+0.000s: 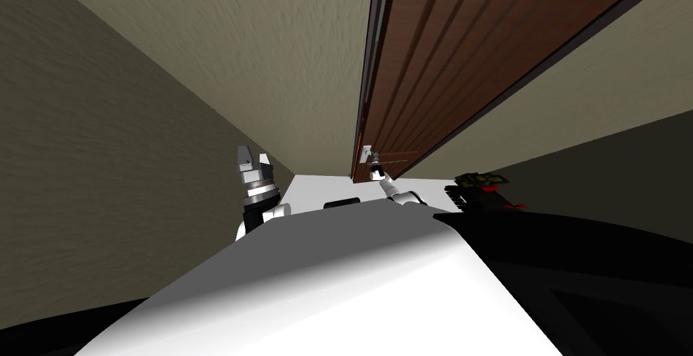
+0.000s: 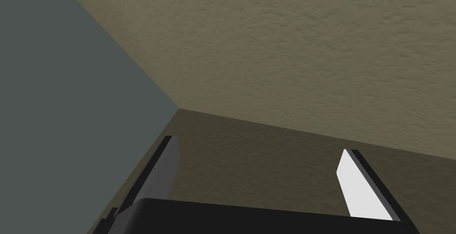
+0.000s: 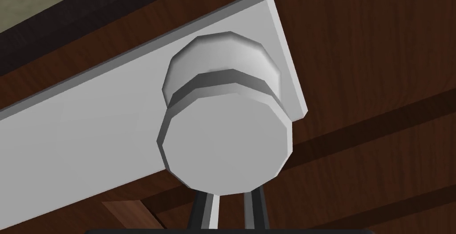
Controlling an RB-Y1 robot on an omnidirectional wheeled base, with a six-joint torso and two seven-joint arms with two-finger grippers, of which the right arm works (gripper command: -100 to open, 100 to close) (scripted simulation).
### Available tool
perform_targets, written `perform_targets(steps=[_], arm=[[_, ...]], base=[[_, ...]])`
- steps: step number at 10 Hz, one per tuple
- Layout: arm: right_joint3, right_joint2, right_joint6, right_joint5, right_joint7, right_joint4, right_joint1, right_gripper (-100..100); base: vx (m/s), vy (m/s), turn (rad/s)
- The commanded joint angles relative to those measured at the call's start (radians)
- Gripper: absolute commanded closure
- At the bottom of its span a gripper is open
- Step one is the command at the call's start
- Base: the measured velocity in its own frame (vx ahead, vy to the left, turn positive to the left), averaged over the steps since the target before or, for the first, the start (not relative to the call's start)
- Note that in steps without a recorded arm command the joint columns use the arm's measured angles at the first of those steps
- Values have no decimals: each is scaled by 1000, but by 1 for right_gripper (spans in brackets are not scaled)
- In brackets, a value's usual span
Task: Pull the door open
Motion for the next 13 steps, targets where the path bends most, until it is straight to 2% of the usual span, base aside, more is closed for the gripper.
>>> perform_targets(steps=[1, 2, 4, 5, 6, 7, 13], arm=[[-1, 3, -4, -41, -50, -18, -8, 100], [-1, 3, -4, -41, -53, -18, -8, 100], [-4, 4, 4, -96, -110, -21, -6, 100], [-4, 4, 4, -96, -118, -21, -6, 100], [-6, 5, 8, -122, -151, -23, -4, 100], [-5, 13, 28, -135, -163, -25, 13, -100], [7, 52, 48, -235, -302, -62, 18, -100]], base=[[-68, -34, 178], [-48, -40, 62], [-58, -52, 123], [-52, -32, 81], [-43, -25, 102], [-61, -50, 46], [-97, -36, 62]])
